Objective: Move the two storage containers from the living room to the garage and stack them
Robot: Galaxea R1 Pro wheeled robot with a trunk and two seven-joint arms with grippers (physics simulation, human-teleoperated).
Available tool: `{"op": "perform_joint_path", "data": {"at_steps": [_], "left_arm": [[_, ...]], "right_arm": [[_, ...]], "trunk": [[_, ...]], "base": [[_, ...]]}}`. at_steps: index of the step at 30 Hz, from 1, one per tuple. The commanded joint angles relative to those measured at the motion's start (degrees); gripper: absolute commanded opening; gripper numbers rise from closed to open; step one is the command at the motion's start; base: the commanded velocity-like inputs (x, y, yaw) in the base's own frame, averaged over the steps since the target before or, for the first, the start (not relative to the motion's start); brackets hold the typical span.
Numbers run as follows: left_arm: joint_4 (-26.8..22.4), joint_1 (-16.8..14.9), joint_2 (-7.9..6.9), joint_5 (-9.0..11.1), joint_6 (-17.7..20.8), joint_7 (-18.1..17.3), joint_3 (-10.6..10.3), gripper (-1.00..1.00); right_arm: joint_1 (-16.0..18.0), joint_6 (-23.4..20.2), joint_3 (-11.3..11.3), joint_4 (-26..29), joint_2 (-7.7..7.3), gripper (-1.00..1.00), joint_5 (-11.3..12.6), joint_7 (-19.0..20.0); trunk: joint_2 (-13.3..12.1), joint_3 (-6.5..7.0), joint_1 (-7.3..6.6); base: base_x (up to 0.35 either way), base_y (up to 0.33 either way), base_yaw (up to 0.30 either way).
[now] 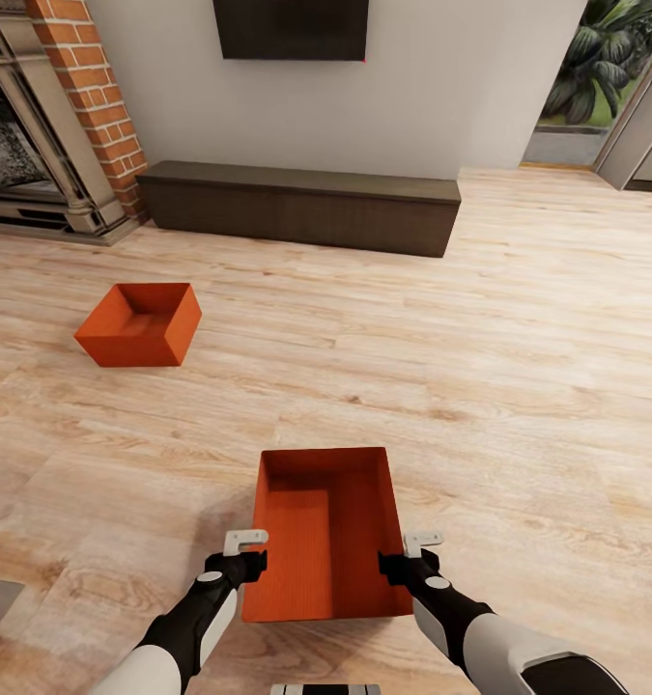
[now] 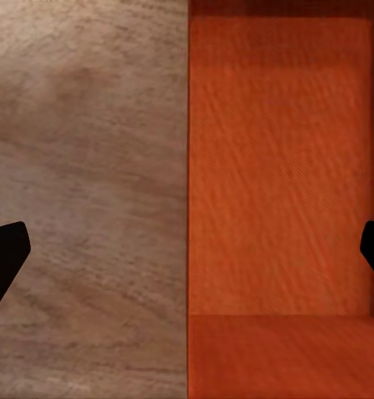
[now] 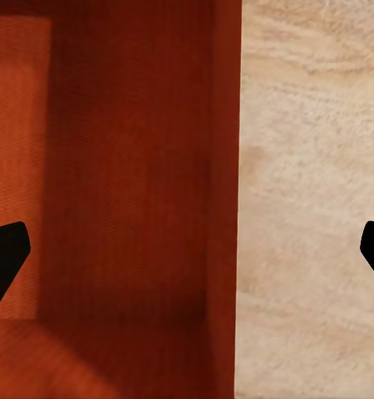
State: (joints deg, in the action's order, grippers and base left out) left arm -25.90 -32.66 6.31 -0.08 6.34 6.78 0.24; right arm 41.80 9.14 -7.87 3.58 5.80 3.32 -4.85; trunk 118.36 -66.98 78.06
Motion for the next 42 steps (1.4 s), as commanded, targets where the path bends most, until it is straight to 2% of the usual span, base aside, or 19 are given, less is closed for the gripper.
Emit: {"op": "perform_joint_path", "data": {"at_steps": [1, 11, 17, 25, 33, 42], "left_arm": [[-0.1, 0.0, 0.02, 0.0, 0.3, 0.2, 0.0, 1.00], [-0.1, 0.0, 0.02, 0.0, 0.3, 0.2, 0.0, 1.00], [-0.1, 0.0, 0.02, 0.0, 0.3, 0.2, -0.1, 1.00], [-0.1, 0.0, 0.02, 0.0, 0.2, 0.2, -0.1, 1.00], [-0.1, 0.0, 0.02, 0.0, 0.2, 0.2, -0.1, 1.00], [-0.1, 0.0, 0.02, 0.0, 0.2, 0.2, -0.1, 1.00]], "right_arm": [[0.0, 0.2, -0.5, -0.1, 0.01, 1.00, 0.3, -0.2], [0.0, 0.3, -0.5, -0.1, -0.06, 1.00, 0.3, -0.2], [0.0, 0.4, -0.5, -0.1, -0.08, 1.00, 0.3, -0.2], [0.0, 0.4, -0.5, -0.1, -0.26, 1.00, 0.4, -0.2], [0.0, 0.4, -0.6, -0.1, -1.21, 1.00, 0.3, -0.3], [0.0, 0.2, -0.5, -0.1, -1.31, 1.00, 0.5, -0.3]], "trunk": [[0.0, -0.04, -0.01], [0.0, -0.04, -0.01], [2.4, -1.11, 1.31], [2.4, -1.11, 1.31], [2.4, -1.11, 1.31], [2.4, -1.11, 1.31]], "base": [[0.000, 0.000, 0.000], [0.000, 0.000, 0.000], [0.000, 0.000, 0.000], [0.000, 0.000, 0.000], [0.000, 0.000, 0.000], [0.000, 0.000, 0.000]]}}
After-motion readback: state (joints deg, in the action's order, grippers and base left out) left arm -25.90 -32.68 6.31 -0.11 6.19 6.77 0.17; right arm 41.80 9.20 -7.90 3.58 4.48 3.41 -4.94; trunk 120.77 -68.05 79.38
